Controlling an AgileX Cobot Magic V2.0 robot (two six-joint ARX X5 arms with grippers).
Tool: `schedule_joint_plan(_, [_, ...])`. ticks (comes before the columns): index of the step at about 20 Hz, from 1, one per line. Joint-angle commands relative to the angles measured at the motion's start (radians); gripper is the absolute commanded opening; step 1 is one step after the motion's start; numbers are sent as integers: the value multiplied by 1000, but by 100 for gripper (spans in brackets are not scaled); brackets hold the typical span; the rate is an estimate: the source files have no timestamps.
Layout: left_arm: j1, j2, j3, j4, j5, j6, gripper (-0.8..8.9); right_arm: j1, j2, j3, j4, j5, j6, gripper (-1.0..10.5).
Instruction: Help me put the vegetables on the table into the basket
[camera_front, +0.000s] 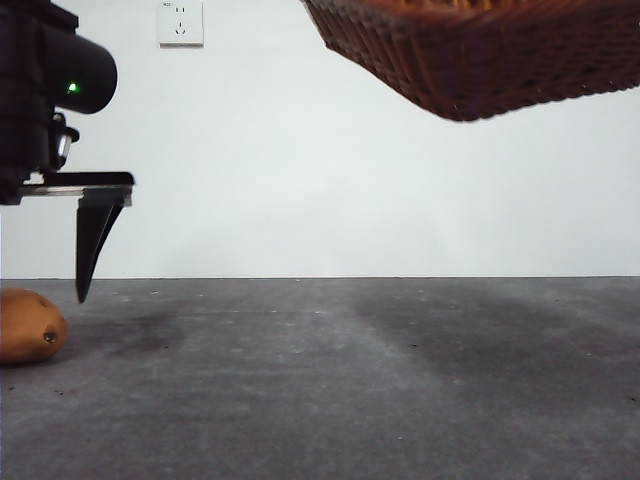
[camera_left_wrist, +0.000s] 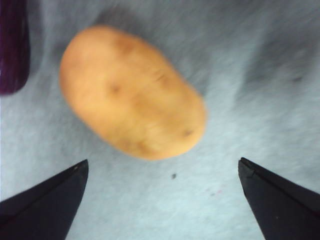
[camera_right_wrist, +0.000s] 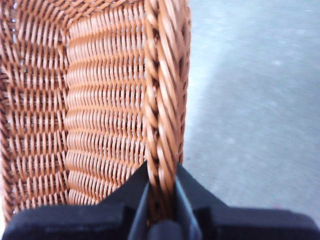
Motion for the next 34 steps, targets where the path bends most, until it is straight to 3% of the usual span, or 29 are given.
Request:
schedule_joint_plan(1, [8, 8, -12, 32, -9, -17, 501, 1, -5, 6, 13, -18, -13, -12])
schedule_joint_plan(12, [36, 23, -13, 119, -19, -116, 500, 1, -5, 6, -4, -90, -67, -12])
schedule_joint_plan(24, [52, 88, -13, 174, -10, -114, 498, 1, -5, 6, 1, -129, -99, -12])
schedule_joint_plan(25, [52, 88, -13, 179, -19, -114, 473, 1, -5, 6, 0, -129, -100, -12])
schedule_joint_plan(27, [52, 89, -13, 179, -26, -105, 282, 1, -5, 6, 0, -130, -103, -12])
schedule_joint_plan(29, [52, 89, -13, 180, -25, -80, 151, 1, -5, 6, 0, -130, -102, -12])
schedule_joint_plan(32, [52, 89, -13, 183, -26, -24, 13, 1, -5, 6, -2, -129, -101, -12])
schedule_joint_plan(34, [52, 89, -13, 192, -25, 19, -8, 1, -5, 6, -7, -129, -95, -12])
